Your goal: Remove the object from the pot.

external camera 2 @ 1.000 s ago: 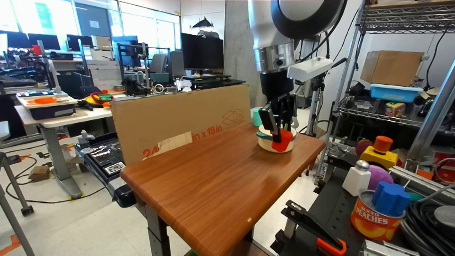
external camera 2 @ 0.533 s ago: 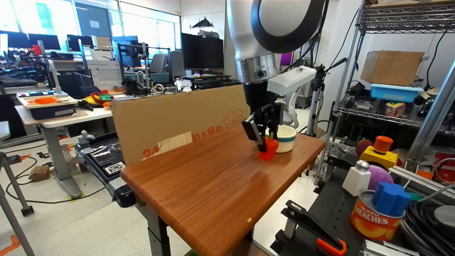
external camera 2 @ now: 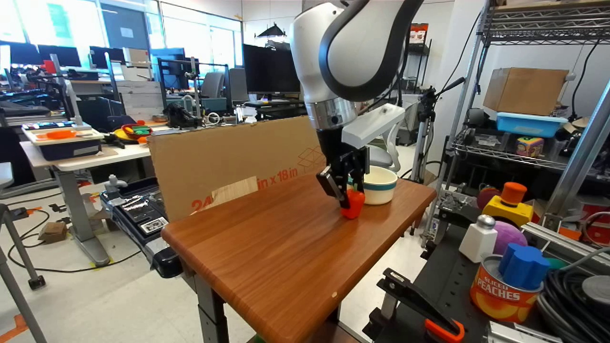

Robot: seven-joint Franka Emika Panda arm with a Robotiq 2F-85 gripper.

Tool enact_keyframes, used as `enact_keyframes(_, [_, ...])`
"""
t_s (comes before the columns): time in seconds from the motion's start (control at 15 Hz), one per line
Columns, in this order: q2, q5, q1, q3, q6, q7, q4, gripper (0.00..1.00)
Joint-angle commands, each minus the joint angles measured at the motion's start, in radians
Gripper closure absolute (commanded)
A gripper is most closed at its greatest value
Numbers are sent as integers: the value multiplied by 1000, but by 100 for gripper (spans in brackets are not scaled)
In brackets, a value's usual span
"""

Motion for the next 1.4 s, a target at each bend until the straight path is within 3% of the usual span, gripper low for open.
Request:
enact_keyframes(0.0, [30, -22, 29, -21, -44, 31, 41, 52])
enact_keyframes(0.07, [25, -27, 34, -22, -47, 35, 34, 33])
enact_keyframes(0.13, [18, -27, 36, -21, -48, 36, 27, 21])
enact_keyframes(0.33, [-23, -30, 44, -15, -36, 32, -28, 2])
enact_keyframes(0.67, [-196, -29, 40, 1, 35, -1, -218, 0])
enact_keyframes(0.8, [-311, 33, 2, 28, 44, -49, -305, 0])
enact_keyframes(1.0, [-478, 227, -65, 67, 8, -127, -393, 0])
enact_keyframes(1.07, [-338, 132, -37, 59, 13, -61, -299, 0])
enact_keyframes(1.2, [-394, 145, -57, 67, 10, -78, -327, 0])
enact_keyframes(1.33, [-373, 144, -54, 69, 11, -75, -321, 0])
